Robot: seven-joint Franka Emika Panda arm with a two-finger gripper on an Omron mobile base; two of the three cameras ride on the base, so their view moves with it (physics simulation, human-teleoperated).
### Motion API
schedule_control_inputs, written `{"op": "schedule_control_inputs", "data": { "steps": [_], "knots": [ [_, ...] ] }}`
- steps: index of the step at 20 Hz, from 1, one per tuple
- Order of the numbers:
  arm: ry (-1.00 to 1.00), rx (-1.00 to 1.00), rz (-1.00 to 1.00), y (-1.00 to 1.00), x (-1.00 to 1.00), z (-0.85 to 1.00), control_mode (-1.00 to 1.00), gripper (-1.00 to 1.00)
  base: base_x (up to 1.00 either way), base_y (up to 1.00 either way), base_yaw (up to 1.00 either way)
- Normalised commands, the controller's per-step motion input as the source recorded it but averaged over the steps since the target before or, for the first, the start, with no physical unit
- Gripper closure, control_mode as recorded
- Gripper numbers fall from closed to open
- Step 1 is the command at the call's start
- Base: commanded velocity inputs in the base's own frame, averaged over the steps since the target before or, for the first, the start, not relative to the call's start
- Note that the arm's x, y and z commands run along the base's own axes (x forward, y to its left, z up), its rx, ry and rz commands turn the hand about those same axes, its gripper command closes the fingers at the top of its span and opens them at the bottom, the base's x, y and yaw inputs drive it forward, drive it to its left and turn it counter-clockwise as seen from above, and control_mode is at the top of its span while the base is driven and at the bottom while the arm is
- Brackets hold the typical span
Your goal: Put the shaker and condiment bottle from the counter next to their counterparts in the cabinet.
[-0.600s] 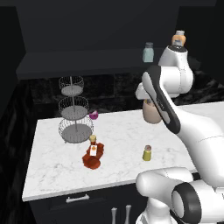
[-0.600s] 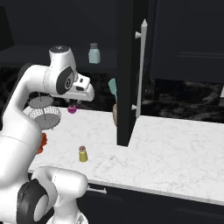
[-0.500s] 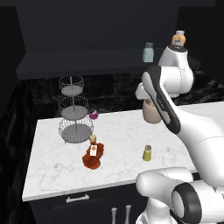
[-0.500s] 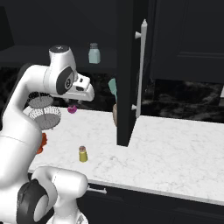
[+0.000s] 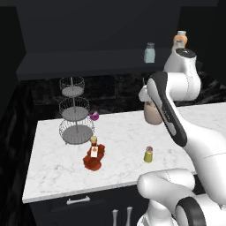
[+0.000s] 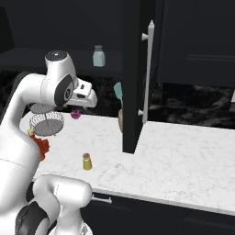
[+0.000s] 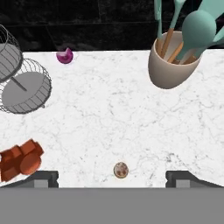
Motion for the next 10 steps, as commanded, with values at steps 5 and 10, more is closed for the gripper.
{"op": "schedule_control_inputs", "data": {
  "steps": [5, 10],
  "knots": [
    [-0.11, 0.0, 0.0, 0.0, -0.12, -0.2, -1.0, -1.0, 0.0, 0.0, 0.0],
    [-0.15, 0.0, 0.0, 0.0, -0.16, -0.25, -1.0, -1.0, 0.0, 0.0, 0.0]
  ]
}}
